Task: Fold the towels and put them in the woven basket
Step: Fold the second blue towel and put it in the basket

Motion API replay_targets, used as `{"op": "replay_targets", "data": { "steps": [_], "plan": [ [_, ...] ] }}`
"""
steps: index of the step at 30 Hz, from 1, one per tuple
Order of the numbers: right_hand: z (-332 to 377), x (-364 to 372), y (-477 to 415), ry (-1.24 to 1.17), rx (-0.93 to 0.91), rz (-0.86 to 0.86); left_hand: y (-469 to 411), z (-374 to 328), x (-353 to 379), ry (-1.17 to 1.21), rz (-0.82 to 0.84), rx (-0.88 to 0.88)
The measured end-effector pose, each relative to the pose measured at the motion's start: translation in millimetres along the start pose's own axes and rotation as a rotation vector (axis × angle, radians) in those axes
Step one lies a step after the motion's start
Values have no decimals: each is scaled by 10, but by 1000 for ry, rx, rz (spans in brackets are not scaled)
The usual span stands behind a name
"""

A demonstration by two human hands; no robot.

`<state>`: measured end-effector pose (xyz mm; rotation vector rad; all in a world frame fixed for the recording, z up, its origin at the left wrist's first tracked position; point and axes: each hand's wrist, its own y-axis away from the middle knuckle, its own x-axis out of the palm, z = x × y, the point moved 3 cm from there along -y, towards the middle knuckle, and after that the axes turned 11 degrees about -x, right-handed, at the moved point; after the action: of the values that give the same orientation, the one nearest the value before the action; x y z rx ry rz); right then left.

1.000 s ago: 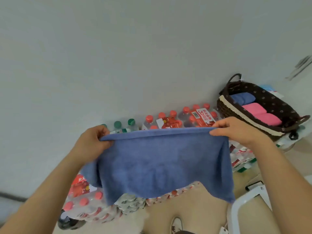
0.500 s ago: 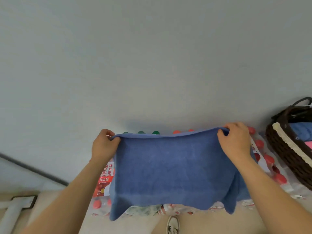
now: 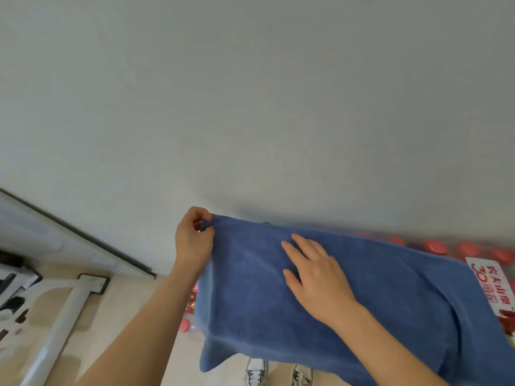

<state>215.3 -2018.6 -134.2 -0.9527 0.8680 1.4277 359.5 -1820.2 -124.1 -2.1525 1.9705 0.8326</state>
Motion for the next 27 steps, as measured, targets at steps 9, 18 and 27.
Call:
{"op": "replay_targets", "data": {
  "steps": [9,18,27],
  "plan": [
    [214,261,-394,115,89,172,-329,78,6,-325,76,158],
    [238,240,-548,127,123,257,-334,89,-2,-604,-30,442],
    [183,208,-508,81,146,226,397,525,316,-937,346,849]
  ]
}}
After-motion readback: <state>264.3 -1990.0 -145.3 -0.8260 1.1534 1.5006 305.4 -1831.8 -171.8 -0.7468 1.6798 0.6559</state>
